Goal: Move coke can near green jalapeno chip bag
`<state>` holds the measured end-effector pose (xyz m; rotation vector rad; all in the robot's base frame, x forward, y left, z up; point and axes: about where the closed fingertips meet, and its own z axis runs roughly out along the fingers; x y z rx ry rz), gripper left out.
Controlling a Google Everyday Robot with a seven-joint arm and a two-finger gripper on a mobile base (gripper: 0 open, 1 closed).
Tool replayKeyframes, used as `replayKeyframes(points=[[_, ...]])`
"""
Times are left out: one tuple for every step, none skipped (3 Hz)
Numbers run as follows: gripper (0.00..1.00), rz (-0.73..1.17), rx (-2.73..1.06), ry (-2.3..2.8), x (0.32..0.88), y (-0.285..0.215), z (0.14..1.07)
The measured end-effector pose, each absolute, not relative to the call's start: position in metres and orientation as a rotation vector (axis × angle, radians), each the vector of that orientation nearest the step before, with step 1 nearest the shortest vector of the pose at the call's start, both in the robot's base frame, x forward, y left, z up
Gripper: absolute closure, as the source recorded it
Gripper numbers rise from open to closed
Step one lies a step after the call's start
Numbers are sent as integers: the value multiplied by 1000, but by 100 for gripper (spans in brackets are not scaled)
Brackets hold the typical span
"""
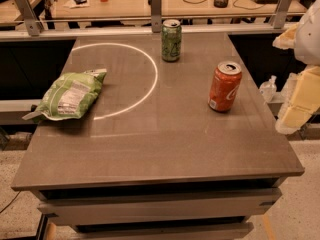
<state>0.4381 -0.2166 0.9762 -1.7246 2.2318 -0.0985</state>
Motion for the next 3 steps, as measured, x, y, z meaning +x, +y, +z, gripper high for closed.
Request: replayKeyframes(points=[[0,-99,-1724,2232,438,-217,976],[0,-29,-1637,2222,436,-218,975],[0,106,-1462,2167,431,-237,949]])
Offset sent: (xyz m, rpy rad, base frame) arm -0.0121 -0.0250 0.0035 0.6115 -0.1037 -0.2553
